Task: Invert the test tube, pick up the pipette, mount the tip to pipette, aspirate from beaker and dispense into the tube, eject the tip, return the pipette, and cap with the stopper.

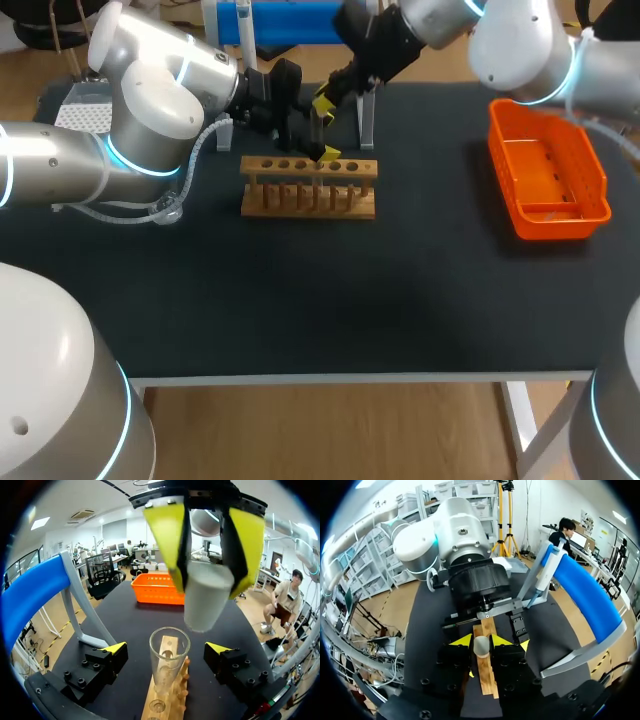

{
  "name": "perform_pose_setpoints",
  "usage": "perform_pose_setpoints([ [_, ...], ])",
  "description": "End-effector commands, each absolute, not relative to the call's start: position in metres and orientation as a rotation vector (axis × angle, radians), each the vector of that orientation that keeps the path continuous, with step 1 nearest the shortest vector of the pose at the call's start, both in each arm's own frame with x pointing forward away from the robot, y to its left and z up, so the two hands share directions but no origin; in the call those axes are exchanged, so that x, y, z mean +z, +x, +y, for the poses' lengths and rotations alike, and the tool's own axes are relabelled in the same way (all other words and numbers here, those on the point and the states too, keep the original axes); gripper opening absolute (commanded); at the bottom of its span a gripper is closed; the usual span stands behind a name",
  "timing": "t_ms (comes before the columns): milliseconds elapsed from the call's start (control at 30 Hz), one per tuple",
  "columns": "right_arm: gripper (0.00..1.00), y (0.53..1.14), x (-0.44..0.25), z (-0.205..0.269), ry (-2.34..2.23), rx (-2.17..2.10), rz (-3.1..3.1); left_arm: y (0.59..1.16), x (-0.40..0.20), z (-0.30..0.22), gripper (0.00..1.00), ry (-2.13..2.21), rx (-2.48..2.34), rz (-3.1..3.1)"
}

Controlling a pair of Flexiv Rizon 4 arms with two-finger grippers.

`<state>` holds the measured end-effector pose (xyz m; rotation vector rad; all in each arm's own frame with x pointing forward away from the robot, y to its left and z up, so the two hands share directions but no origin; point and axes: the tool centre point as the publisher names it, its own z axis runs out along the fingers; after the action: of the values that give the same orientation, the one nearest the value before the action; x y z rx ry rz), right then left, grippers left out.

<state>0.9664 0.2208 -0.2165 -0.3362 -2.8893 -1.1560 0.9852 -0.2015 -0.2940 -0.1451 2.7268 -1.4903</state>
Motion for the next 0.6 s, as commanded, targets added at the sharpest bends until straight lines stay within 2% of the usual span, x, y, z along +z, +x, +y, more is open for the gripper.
perform_pose_setpoints([
  [33, 0.00, 0.967, -0.222, 0.223, -0.338, -1.138, -2.892, 0.986, -0.293, -0.202, 1.00, -0.145, -1.487, 2.733],
  [600, 0.00, 0.964, -0.240, 0.222, -0.352, -1.109, -2.896, 0.986, -0.293, -0.202, 1.00, -0.145, -1.487, 2.733],
])
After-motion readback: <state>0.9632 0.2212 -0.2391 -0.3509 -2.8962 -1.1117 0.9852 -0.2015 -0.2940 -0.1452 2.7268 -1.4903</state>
